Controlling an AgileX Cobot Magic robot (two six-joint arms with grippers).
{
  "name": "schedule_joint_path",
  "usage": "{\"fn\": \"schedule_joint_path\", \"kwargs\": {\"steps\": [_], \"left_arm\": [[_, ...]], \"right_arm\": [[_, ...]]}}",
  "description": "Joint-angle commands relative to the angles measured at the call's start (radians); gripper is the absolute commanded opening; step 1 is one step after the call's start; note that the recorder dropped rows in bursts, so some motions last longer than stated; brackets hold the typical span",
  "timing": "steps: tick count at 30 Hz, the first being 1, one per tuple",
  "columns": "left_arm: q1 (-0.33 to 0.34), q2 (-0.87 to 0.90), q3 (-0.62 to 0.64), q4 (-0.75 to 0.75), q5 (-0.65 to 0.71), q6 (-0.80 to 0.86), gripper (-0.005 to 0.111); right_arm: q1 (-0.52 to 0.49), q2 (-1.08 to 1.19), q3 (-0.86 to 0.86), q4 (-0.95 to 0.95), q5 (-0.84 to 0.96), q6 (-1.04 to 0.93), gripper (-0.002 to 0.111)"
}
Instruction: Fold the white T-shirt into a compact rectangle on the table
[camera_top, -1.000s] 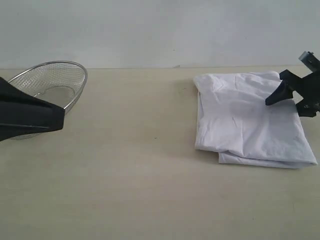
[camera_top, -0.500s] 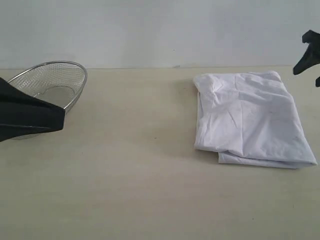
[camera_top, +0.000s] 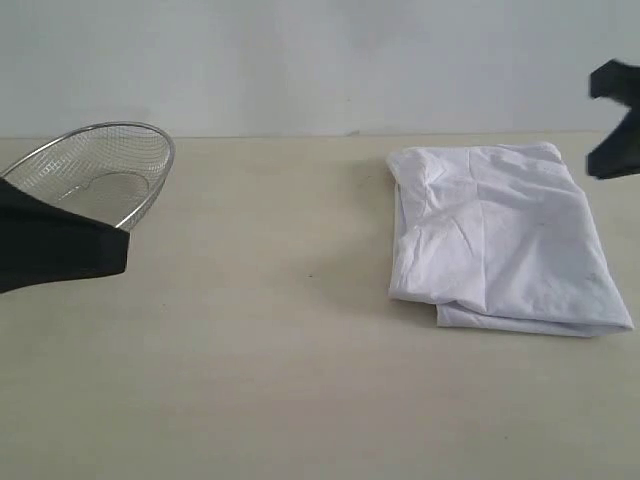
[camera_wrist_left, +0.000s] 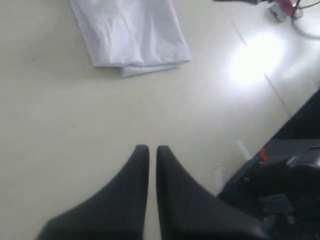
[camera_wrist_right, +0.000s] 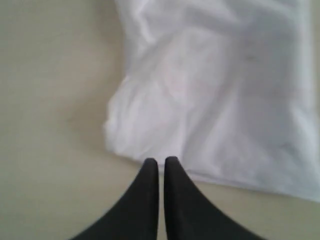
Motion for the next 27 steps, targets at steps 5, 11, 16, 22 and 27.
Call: {"fn": "schedule_joint_path", "kwargs": {"steps": [5, 11, 16, 22, 27], "left_arm": [[-0.004, -0.053, 0.003, -0.313, 0.077, 0.243, 0.005], [-0.004, -0.222, 0.058, -0.313, 0.091, 0.229, 0.005], [-0.004, -0.383, 0.17, -0.313, -0.022, 0.229, 0.005], [-0.004, -0.539, 0.301, -0.313, -0.024, 0.231, 0.005], [-0.004, -0.552, 0.301, -0.307, -0.03, 0.231, 0.005]], "right_arm": [[0.441, -0.284, 0.398, 0.248, -0.303, -0.275, 0.0], [0.656, -0.428, 0.603, 0.26, -0.493, -0.278, 0.0], [0.738, -0.51, 0.711, 0.26, -0.495, -0.273, 0.0], [0.747, -0.534, 0.732, 0.264, -0.382, -0.271, 0.0], [0.747, -0.534, 0.732, 0.264, -0.382, -0.268, 0.0]]}}
